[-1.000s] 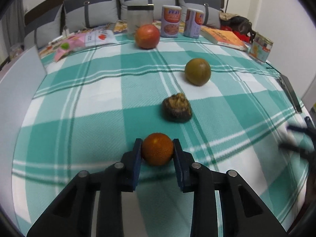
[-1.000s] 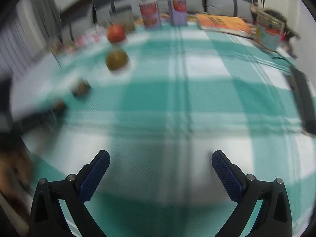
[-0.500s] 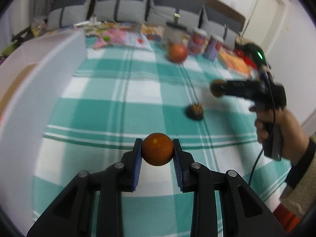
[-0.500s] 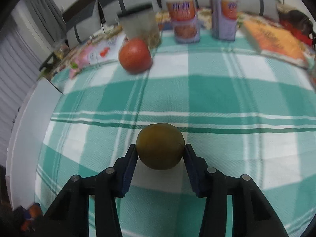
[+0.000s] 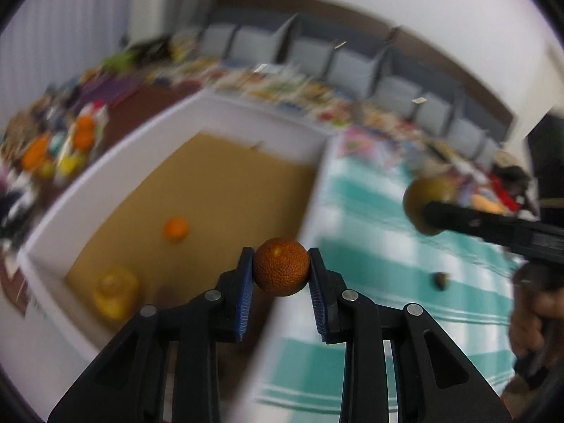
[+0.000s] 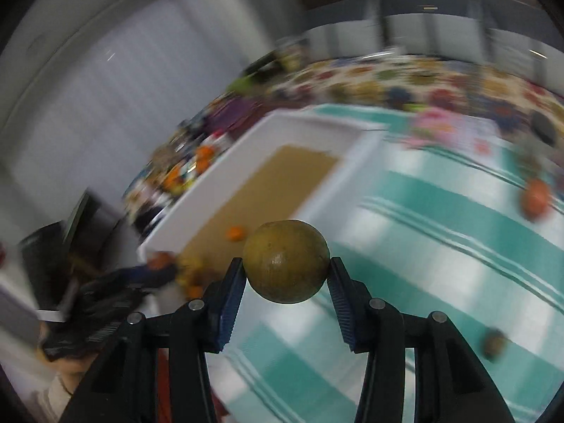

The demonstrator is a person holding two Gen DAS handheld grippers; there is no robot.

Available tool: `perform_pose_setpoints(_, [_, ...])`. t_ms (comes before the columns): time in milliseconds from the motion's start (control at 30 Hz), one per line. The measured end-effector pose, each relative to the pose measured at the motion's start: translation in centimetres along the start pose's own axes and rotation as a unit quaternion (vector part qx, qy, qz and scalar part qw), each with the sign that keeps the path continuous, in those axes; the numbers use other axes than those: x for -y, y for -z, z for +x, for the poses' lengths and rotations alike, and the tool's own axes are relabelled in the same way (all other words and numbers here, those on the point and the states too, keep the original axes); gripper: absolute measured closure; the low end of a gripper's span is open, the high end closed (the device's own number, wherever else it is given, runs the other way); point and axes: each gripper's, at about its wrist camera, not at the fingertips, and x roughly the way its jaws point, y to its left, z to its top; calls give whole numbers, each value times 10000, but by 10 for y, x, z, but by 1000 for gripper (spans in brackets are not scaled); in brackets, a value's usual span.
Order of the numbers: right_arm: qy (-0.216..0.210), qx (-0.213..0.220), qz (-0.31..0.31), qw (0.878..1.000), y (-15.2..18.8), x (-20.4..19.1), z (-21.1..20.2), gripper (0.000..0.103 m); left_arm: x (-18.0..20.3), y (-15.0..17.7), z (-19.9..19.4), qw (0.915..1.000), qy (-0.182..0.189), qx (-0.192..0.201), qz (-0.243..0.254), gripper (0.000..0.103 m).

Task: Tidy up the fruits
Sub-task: 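Lower the tomato and olive-brown fruit into the white box and open both tools, then return both empty tools over the sheet toward the mangosteen and apple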

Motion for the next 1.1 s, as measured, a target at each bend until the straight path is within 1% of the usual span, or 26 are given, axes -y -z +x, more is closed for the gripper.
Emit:
perform_pose_setpoints(67, [-54, -365, -227, 9991, -9, -28, 44, 55, -21, 7, 30, 9988, -191, -400, -197, 73])
perform_pose_setpoints(100, [10, -540, -328, 9980, -10, -36, 64, 55, -28, 11, 44, 9975, -254, -590, -281, 73])
perform_pose_setpoints(167, [225, -844, -508, 9949, -10, -48, 99, 55, -39, 20, 58, 9952, -313, -822, -436, 73])
perform_pose_setpoints(300, [527, -1240, -670, 9886, -5, -50, 140, 54, -49, 29, 72, 9924, -436, -979, -602, 71])
perform_pose_setpoints(333, [569, -1252, -669, 9882, -4, -50, 143, 54, -52, 30, 72, 9923, -467, -968, -622, 66])
perform_pose_setpoints(367, [560, -1243, -656, 9885, -4, -50, 145, 52, -54, 30, 70, 9923, -467, -959, -635, 55])
perform_pose_setpoints(400, [529, -1224, -616, 9892, -5, -48, 144, 47, -56, 29, 67, 9923, -483, -939, -649, 51])
perform_pose_setpoints(433, [497, -1155, -546, 9906, -8, -48, 141, 45, -58, 28, 63, 9926, -500, -885, -657, 47])
perform_pose_setpoints(500, [457, -885, -467, 9939, -13, -49, 122, 44, -58, 23, 50, 9941, -546, -708, -615, 45])
perform_pose_setpoints(533, [430, -728, -459, 9954, -18, -50, 107, 44, -57, 20, 40, 9952, -573, -546, -574, 39])
perform_pose_setpoints(567, [399, -473, -470, 9970, -23, -52, 88, 43, -54, 16, 31, 9960, -589, -395, -539, 31])
perform_pose_setpoints(600, [391, -237, -492, 9977, -27, -53, 70, 38, -47, 10, 15, 9970, -617, -131, -459, 28])
perform_pose_setpoints(633, [399, -52, -515, 9979, -29, -53, 54, 34, -40, 7, 4, 9973, -621, 52, -383, 23])
perform_pose_setpoints(700, [563, 420, -592, 9958, -26, -47, 11, 12, -20, 1, -16, 9976, -545, 388, -175, 20])
perform_pose_setpoints(767, [860, 748, -635, 9915, -13, -36, -21, 6, 8, 1, -31, 9976, -326, 610, 78, 18])
perform_pose_setpoints(833, [1246, 961, -615, 9856, 11, -13, -50, 6, 37, 8, -35, 9975, -27, 645, 300, 17])
perform_pose_setpoints(900, [1663, 1063, -460, 9793, 47, 21, -73, 5, 71, 24, -27, 9967, 357, 507, 529, 17])
perform_pose_setpoints(1000, [2317, 1053, -44, 9671, 117, 86, -100, 5, 118, 57, -1, 9934, 728, 95, 884, 17])
perform_pose_setpoints(1033, [2669, 975, 142, 9587, 152, 113, -109, 5, 136, 74, 12, 9910, 847, -44, 1031, 17])
perform_pose_setpoints(1067, [2876, 901, 263, 9532, 172, 130, -114, 5, 153, 91, 25, 9885, 945, -180, 1170, 17])
perform_pose_setpoints(1100, [3136, 797, 462, 9451, 200, 153, -121, 5, 168, 107, 39, 9856, 1021, -332, 1309, 17])
